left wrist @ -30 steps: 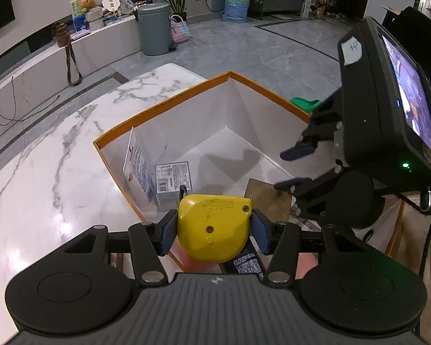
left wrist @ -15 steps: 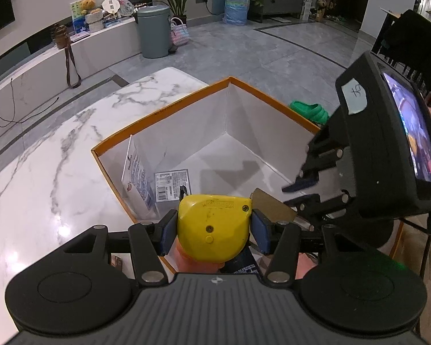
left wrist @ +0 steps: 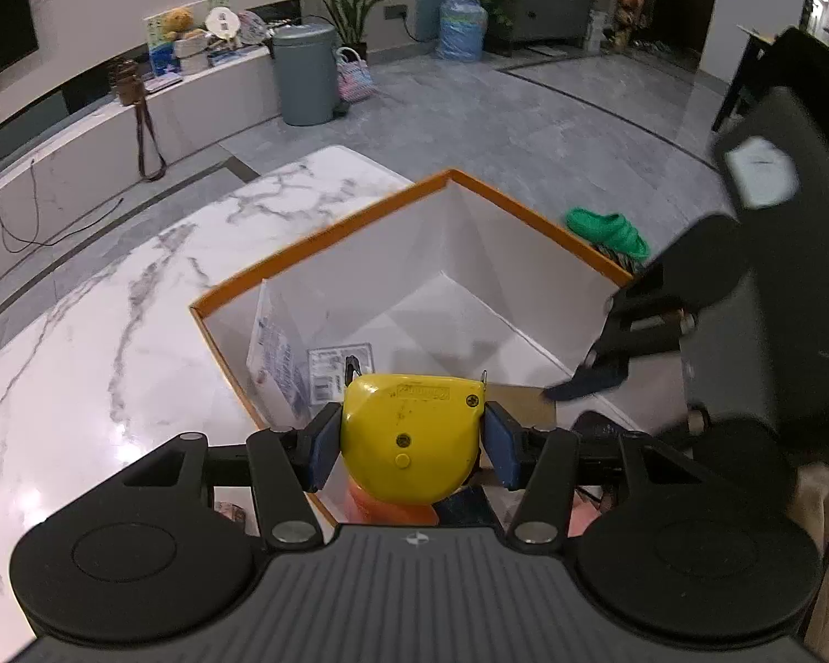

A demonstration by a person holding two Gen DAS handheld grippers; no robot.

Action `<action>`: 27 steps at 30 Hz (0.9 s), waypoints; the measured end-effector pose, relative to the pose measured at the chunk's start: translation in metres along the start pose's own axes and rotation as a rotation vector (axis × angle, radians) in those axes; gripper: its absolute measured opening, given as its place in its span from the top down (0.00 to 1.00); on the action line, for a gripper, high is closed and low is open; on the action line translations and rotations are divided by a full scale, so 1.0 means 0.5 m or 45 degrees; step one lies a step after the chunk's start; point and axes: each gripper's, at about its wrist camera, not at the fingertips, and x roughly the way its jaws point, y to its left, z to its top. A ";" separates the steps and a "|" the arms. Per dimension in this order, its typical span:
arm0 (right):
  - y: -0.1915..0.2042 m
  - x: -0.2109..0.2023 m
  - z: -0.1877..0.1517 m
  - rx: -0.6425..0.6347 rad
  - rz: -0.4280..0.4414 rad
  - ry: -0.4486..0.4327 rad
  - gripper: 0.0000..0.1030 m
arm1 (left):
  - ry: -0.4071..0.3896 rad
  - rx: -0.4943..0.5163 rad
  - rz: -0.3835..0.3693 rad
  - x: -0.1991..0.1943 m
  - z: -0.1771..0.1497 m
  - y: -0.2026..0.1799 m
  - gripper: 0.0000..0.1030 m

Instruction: Organize rigid objects

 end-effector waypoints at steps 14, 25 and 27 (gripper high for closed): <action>0.038 0.072 0.063 0.055 0.274 -0.126 0.65 | -0.041 -0.142 0.095 -0.011 0.011 0.070 0.40; 0.011 0.091 0.068 0.116 0.195 -0.127 0.86 | -0.039 -0.174 0.091 -0.006 0.014 0.083 0.40; 0.006 0.082 0.059 0.130 0.218 -0.110 0.88 | -0.039 -0.173 0.082 -0.006 0.013 0.082 0.40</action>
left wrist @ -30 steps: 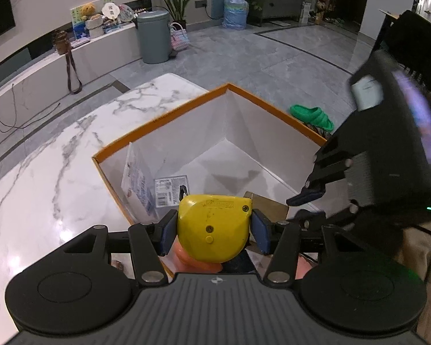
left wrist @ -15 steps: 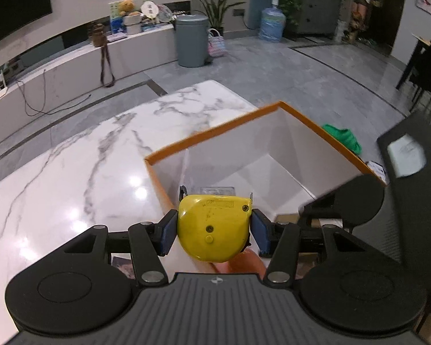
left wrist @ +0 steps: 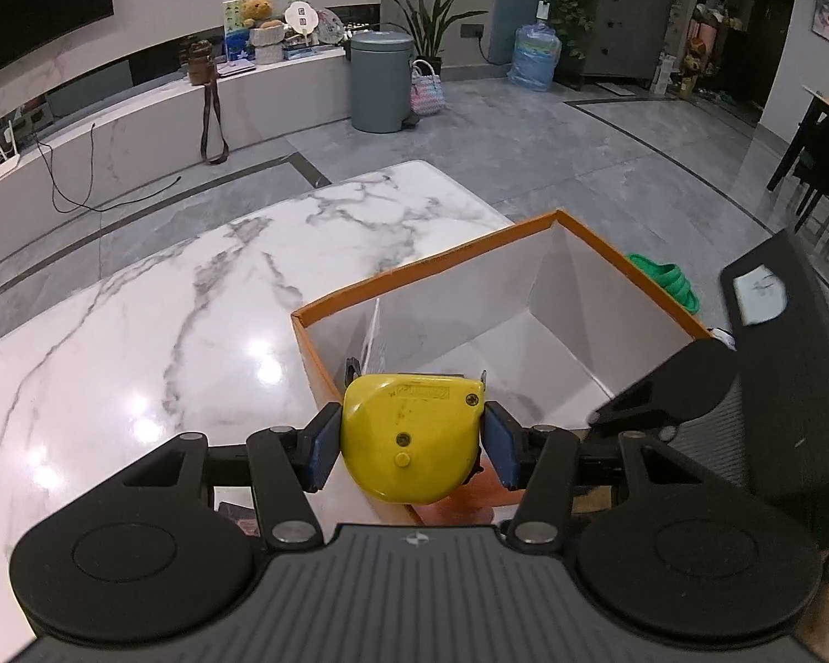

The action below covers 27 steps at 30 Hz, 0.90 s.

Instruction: Organize rigid objects

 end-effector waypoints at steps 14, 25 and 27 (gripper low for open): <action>0.018 0.014 -0.039 -0.064 0.049 0.172 0.97 | 0.007 0.071 -0.045 -0.001 -0.011 -0.034 0.40; -0.038 -0.090 -0.059 -0.026 -0.079 0.030 0.57 | 0.013 0.112 -0.109 -0.005 -0.016 -0.054 0.40; -0.064 -0.092 -0.065 0.018 -0.119 0.023 0.46 | 0.010 0.116 -0.112 -0.003 -0.014 -0.059 0.40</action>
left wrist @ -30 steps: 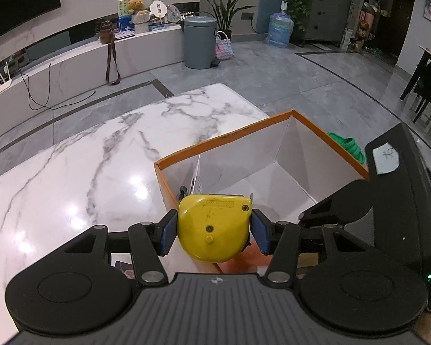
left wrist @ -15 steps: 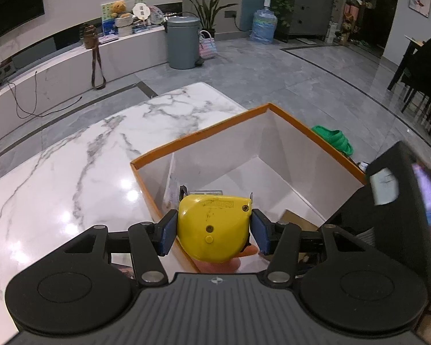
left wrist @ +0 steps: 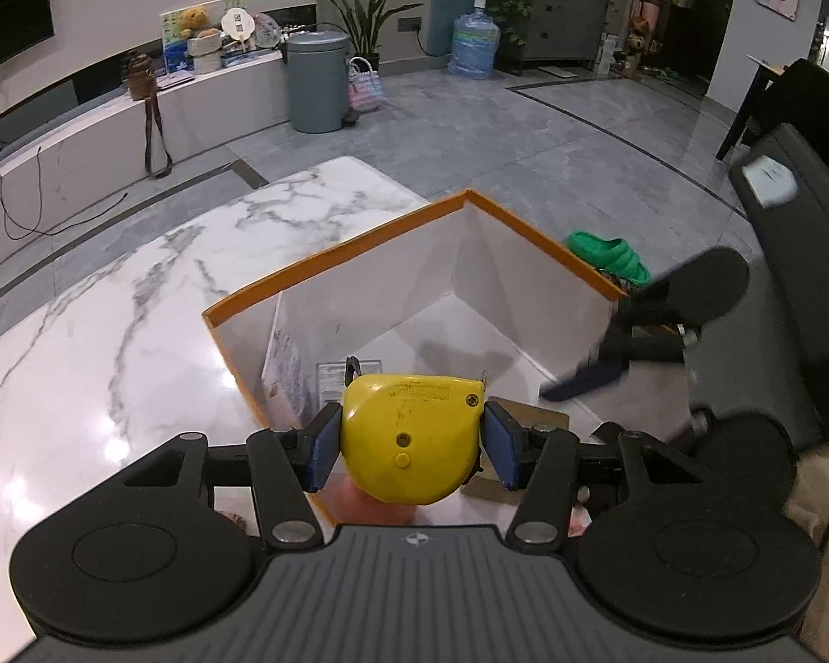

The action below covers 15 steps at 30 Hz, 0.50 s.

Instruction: Organize rigid objects

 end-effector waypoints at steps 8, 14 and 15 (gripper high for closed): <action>-0.053 0.067 0.005 0.275 0.139 0.077 0.42 | 0.009 -0.026 -0.009 0.021 0.020 -0.007 0.40; -0.033 0.059 0.005 0.275 0.311 0.080 0.43 | 0.064 -0.002 -0.038 0.067 0.045 -0.015 0.40; -0.031 0.058 0.003 0.279 0.350 0.079 0.43 | 0.076 0.002 -0.038 0.075 0.049 -0.016 0.40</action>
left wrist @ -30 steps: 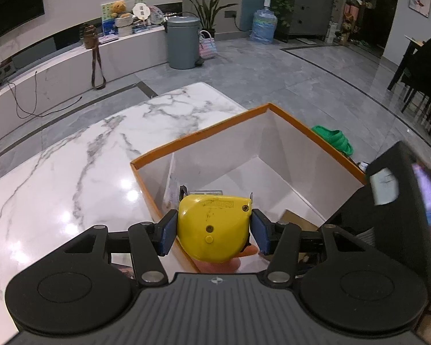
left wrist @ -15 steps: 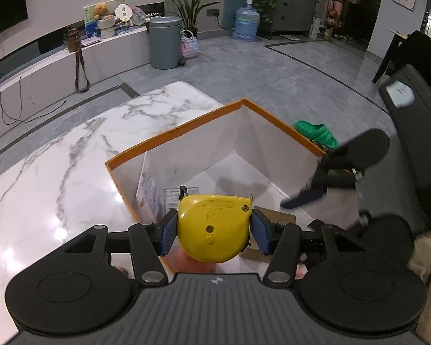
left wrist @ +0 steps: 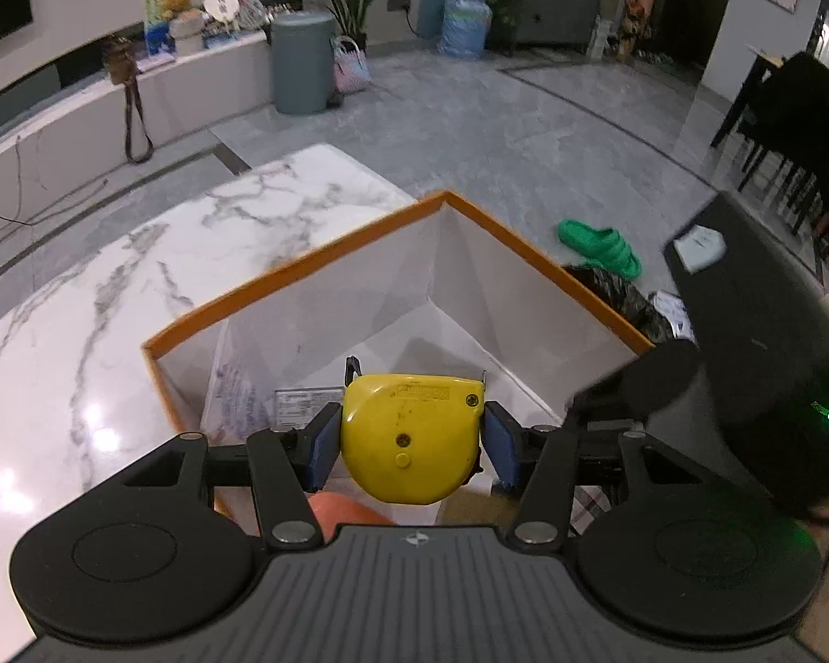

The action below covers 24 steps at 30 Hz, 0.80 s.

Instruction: Organize rigid objects

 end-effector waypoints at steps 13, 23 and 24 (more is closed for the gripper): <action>-0.011 -0.050 -0.032 0.025 -0.123 -0.011 0.42 | 0.248 0.137 0.086 0.100 0.010 -0.053 0.40; 0.023 -0.061 -0.048 -0.052 -0.196 -0.035 0.38 | 0.410 0.009 0.202 0.157 0.009 -0.043 0.40; 0.024 -0.064 -0.048 -0.051 -0.194 -0.036 0.38 | 0.417 0.004 0.207 0.157 0.009 -0.043 0.39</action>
